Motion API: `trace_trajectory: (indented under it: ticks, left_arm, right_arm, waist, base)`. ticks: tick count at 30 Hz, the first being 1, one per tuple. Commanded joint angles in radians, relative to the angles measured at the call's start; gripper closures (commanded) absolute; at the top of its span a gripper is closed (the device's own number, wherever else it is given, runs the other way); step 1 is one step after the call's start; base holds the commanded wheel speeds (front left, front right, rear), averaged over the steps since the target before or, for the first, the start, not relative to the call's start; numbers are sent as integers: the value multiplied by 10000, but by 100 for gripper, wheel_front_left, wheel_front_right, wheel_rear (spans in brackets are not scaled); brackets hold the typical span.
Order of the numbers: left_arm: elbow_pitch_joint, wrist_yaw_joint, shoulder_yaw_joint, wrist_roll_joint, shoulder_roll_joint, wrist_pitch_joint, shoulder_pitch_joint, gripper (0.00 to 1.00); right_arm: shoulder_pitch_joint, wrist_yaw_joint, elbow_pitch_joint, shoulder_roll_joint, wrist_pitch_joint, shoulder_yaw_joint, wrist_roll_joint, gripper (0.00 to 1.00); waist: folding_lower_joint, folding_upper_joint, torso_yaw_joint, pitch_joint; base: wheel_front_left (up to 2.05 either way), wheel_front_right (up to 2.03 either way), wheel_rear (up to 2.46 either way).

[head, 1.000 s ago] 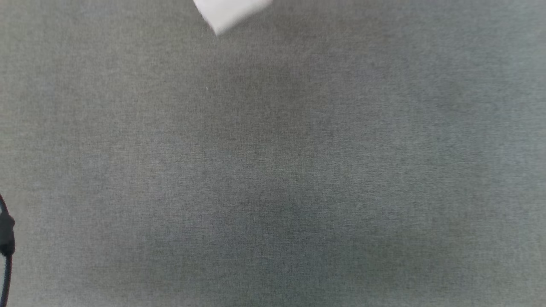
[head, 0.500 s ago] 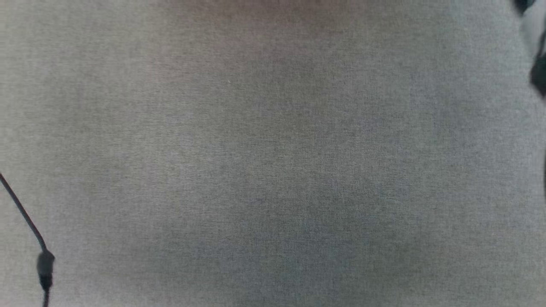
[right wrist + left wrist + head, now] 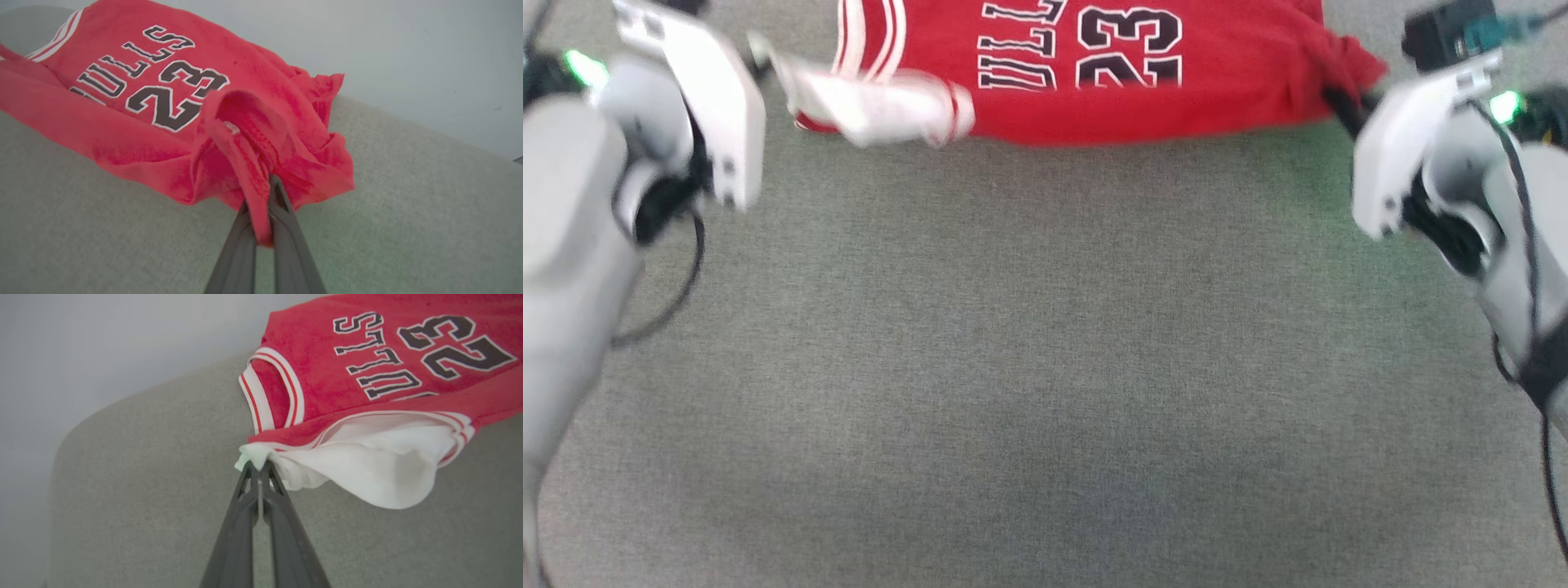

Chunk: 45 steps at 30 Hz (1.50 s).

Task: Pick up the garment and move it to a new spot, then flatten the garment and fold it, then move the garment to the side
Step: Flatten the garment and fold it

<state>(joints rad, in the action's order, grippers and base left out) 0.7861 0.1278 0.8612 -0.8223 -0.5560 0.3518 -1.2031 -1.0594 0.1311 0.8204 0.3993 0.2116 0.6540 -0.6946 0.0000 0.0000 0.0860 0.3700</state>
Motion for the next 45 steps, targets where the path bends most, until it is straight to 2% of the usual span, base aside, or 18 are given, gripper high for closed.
trace_trajectory:
  ticks: [1, 3, 5, 11, 16, 20, 24, 34, 41, 45]
  left_arm:
    - [-326, -90, 8, -205, -81, 161, 365, 100]
    - [-1224, -432, 65, -402, -430, 630, 1192, 100]
    - [-2338, -955, 112, -649, -816, 1072, 2062, 100]
    - [-5966, -2891, 207, -1358, -2214, 2151, 4638, 100]
    - [-8180, -4277, 271, -1853, -3091, 2547, 6387, 100]
    - [-9179, -4996, 373, -2144, -3472, 2524, 7433, 100]
    - [-9751, -5461, 493, -2456, -3643, 2577, 8203, 100]
    - [-10579, -6212, 728, -3112, -3776, 2808, 9415, 100]
    - [-11077, -6438, 284, -3020, -4157, 2587, 9092, 100]
    - [-11485, -6500, -268, -2664, -4670, 2426, 8427, 100]
  right_arm:
    - [378, -7, -351, 293, 252, 76, -274, 100]
    - [1161, -7, -1302, 830, 671, 67, -929, 100]
    - [1972, -7, -2238, 1373, 1034, 159, -1350, 100]
    - [4158, -7, -4482, 2532, 1569, 116, -2215, 100]
    - [5685, -7, -5273, 2922, 1860, -44, -2363, 100]
    - [6591, -7, -5741, 3077, 2001, -150, -2341, 100]
    - [7480, -7, -6146, 3180, 2343, -254, -2616, 100]
    - [8989, -18, -7150, 3487, 3185, -683, -2869, 100]
    - [9143, -38, -7701, 3491, 3018, -1695, -2605, 100]
    - [8910, -28, -8080, 3310, 2989, -2444, -2326, 100]
  waist:
    - [0, 0, 31, -78]
    - [0, 0, 54, -162]
    - [0, 0, 79, -212]
    - [0, 0, 42, -368]
    - [0, 0, -15, -501]
    - [0, 0, -83, -607]
    - [0, 0, -120, -714]
    - [0, 0, -333, -776]
    - [0, 0, -376, -708]
    - [0, 0, -361, -697]
  base:
    - [0, 0, 0]
    - [0, 0, 0]
    - [0, 0, 0]
    - [0, 0, 0]
    - [0, 0, 0]
    - [0, 0, 0]
    - [0, 0, 0]
    - [0, 0, 0]
    - [0, 0, 0]
    - [0, 0, 0]
